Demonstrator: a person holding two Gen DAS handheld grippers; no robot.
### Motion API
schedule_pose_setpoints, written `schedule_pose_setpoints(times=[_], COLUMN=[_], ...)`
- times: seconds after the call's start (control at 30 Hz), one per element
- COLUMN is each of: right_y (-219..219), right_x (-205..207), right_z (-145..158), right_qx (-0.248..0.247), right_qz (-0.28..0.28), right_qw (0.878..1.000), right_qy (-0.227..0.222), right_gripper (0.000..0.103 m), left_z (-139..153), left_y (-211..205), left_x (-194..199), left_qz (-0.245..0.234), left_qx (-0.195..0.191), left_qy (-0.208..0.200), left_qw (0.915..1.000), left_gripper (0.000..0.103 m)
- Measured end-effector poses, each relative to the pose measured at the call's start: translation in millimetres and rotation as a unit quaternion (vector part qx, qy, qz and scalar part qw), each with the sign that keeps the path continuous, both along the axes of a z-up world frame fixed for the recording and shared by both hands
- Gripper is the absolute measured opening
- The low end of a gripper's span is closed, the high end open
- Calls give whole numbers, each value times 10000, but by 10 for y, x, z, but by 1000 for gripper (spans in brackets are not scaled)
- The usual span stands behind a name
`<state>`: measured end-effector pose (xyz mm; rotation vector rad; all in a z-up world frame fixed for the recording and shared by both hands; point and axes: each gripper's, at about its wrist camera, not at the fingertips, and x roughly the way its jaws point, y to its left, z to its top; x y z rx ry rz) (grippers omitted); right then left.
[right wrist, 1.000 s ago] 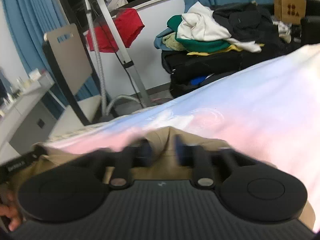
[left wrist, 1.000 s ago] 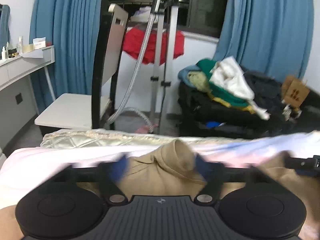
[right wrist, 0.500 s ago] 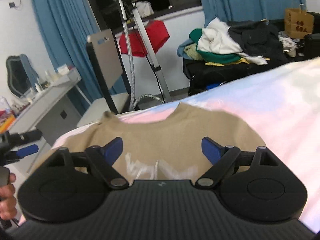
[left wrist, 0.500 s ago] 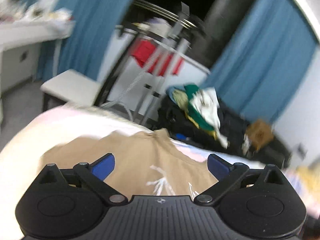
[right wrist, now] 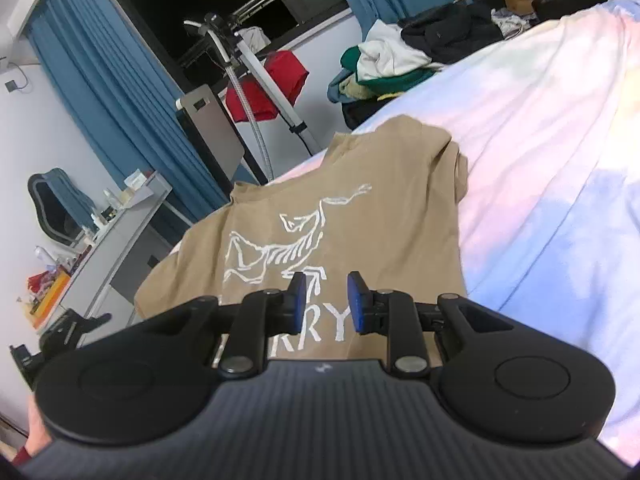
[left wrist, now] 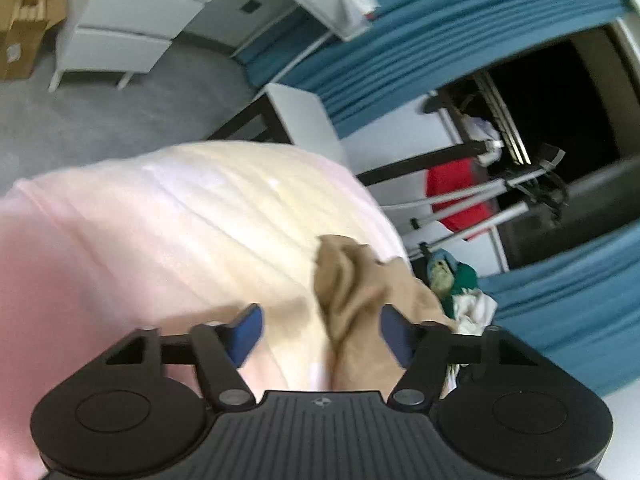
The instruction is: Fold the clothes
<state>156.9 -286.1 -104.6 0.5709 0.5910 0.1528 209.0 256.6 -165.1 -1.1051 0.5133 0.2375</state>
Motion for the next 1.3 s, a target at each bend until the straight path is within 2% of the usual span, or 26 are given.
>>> schedule_pose_setpoints(times=[0.03, 0.07, 0.2, 0.3, 0.33, 0.37, 0.43, 0.47, 0.5, 0.53, 0.57, 0.63, 0.73, 0.8, 0.83, 0.9, 0.97, 1.03, 1.07, 1.13, 1.17, 1.23, 1.3], right_y=[8, 16, -27, -107, -129, -142, -179, -198, -218, -234, -252, -288, -328, -337, -347, -378, -411, -440, -448, -461, -465, -457, -446], right_x=[45, 89, 204, 286, 292, 297, 294, 291, 285, 278, 270, 260, 272, 282, 286, 285, 275, 265, 262, 267, 275, 294, 313], right_z=[-61, -124, -269, -301, -292, -291, -290, -289, -291, -291, -294, -300, -317, -337, -349, -358, -347, -329, -315, -308, -313, -335, -358], right_qx=[55, 119, 107, 295, 336, 356, 416, 448, 479, 508, 530, 569, 637, 659, 675, 724, 802, 845, 860, 886, 895, 898, 900], right_qz=[32, 67, 66, -13, -43, -59, -85, -99, -114, -126, -135, -154, -186, -211, -228, -260, -285, -307, -319, -341, -352, -347, -338], right_qw=[10000, 9999, 9998, 9994, 9993, 9992, 9990, 9988, 9987, 9985, 9984, 9981, 9976, 9974, 9972, 9967, 9960, 9957, 9956, 9953, 9952, 9951, 9950], right_qy=[27, 46, 130, 203, 184, 166, 155, 151, 149, 145, 146, 159, 184, 220, 242, 269, 256, 215, 194, 179, 193, 236, 281], right_gripper=[26, 26, 26, 26, 26, 26, 26, 26, 26, 26, 26, 26, 26, 26, 26, 26, 26, 27, 27, 27, 27, 27, 27], left_z=[-95, -139, -251, -165, -119, -44, 188, 297, 414, 439, 465, 515, 341, 263, 241, 248, 296, 357, 369, 399, 411, 462, 462], left_y=[17, -7, 23, -70, -127, -228, -525, -684, -899, -1107, -1315, -1730, -2275, -2499, -2563, -2546, -2421, -2276, -2238, -2054, -1961, -1736, -1606], left_x=[61, 160, 481, 790, 899, 991, 1188, 1271, 1355, 1403, 1451, 1547, 1532, 1411, 1295, 1163, 1018, 896, 904, 798, 786, 813, 877], left_qz=[31, 73, 409, 174, 21, -154, -509, -673, -943, -1296, -1646, -2334, -3290, -3740, -3847, -3831, -3607, -3329, -3215, -2985, -2894, -2724, -2490], left_qx=[17, 73, 8, 122, 189, 398, 1168, 1587, 2087, 2364, 2635, 3160, 3557, 3732, 3831, 3963, 4005, 4229, 4392, 4443, 4302, 3785, 3293], left_qy=[62, 118, -21, -3, 7, -29, -10, 31, 25, 16, 7, -12, 175, 45, -57, -259, -442, -583, -626, -642, -626, -679, -788], left_qw=[10000, 9999, 9992, 9998, 9998, 9991, 9919, 9850, 9734, 9630, 9505, 9196, 8746, 8490, 8398, 8339, 8412, 8408, 8365, 8422, 8528, 8820, 9074], left_gripper=[47, 43, 43, 43, 37, 24, 10, 10, 10, 10, 11, 12, 12, 18, 25, 29, 42, 51, 55, 58, 58, 58, 61])
